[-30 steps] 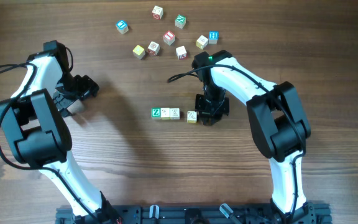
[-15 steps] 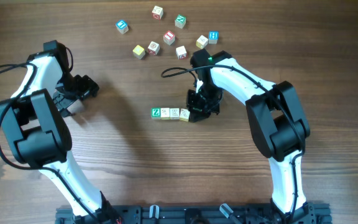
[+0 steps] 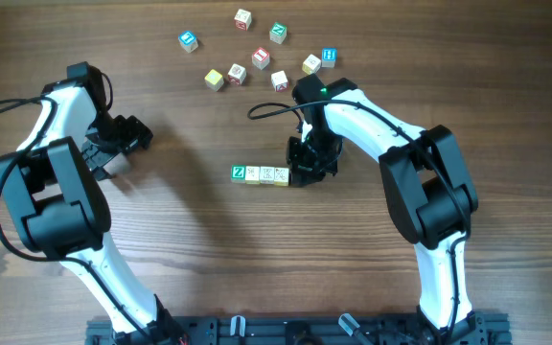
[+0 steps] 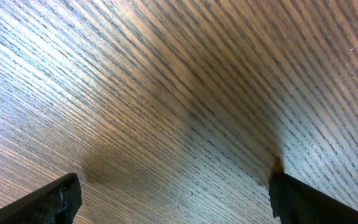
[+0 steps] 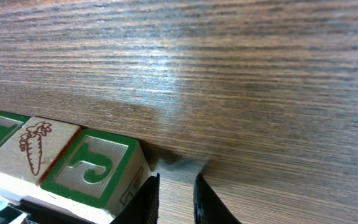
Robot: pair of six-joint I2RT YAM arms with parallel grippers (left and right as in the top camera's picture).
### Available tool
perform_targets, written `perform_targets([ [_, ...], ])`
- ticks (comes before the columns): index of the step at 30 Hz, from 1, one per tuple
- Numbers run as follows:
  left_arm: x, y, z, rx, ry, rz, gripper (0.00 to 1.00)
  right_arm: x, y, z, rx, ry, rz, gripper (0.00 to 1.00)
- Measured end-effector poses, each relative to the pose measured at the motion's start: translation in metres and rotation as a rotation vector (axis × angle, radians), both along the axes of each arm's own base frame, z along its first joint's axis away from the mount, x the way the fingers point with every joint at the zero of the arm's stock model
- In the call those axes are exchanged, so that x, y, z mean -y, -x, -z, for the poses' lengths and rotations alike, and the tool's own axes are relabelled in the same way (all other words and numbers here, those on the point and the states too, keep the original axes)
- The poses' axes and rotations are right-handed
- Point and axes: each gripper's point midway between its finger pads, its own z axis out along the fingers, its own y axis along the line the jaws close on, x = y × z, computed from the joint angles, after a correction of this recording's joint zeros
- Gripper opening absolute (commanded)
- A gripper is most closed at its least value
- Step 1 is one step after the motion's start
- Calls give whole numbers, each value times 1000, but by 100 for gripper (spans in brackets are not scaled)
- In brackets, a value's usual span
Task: Form a horizontal line
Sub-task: 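Push the J block leftward against the row with the right gripper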
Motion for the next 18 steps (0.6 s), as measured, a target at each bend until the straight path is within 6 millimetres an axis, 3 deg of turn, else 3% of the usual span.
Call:
perform_targets([
  [10,0,0,0,0,0,0,100,20,-3,2,43,124,-24,20],
  [18,0,0,0,0,0,0,100,15,-18,1,110,104,-21,20],
])
